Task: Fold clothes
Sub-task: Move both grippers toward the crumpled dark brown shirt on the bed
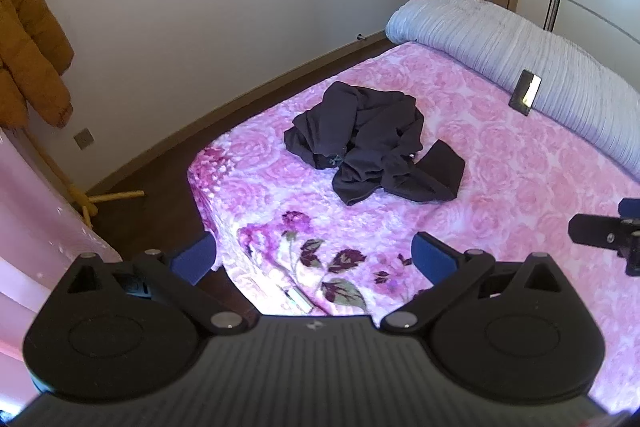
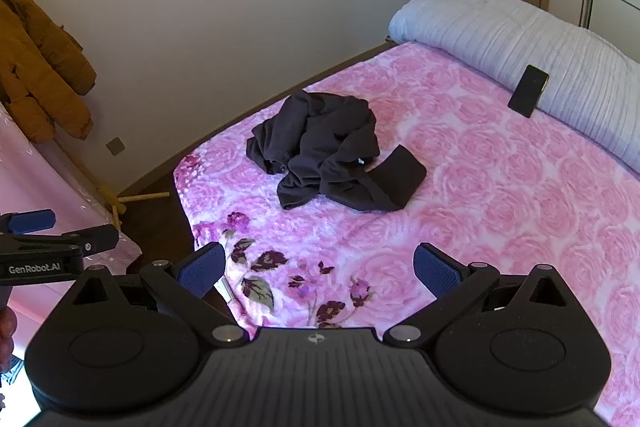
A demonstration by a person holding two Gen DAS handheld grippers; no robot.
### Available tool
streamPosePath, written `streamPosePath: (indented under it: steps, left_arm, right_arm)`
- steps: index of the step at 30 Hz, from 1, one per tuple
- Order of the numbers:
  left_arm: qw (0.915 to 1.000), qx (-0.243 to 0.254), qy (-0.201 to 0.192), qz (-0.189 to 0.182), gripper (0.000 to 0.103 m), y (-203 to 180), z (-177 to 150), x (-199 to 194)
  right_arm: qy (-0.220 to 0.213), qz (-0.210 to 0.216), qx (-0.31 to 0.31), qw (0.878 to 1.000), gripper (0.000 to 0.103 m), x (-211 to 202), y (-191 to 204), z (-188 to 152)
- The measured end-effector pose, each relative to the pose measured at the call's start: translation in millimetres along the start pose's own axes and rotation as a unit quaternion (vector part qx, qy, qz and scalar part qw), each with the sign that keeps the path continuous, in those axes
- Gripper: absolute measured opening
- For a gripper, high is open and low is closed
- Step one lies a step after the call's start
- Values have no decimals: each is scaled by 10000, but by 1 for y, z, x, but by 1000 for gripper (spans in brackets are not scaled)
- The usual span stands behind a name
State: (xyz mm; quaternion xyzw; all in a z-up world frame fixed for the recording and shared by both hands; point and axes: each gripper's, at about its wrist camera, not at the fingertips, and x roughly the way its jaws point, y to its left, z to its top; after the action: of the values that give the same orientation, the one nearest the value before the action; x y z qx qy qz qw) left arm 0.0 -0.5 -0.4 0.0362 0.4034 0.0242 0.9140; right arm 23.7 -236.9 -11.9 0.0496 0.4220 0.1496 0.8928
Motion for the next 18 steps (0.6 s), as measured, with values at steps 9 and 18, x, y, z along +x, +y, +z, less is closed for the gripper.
streamPosePath:
  steps: [9,18]
  left_arm:
    - [9993,-157,124,-309,102,0,-2,6]
    - [9992,-156,90,-366,102,2,-1,7]
  right_arm:
    - [-58,-55,77,9999,103,0,-5,-2]
    - [33,-74,122,9999,103,10,-6,-1]
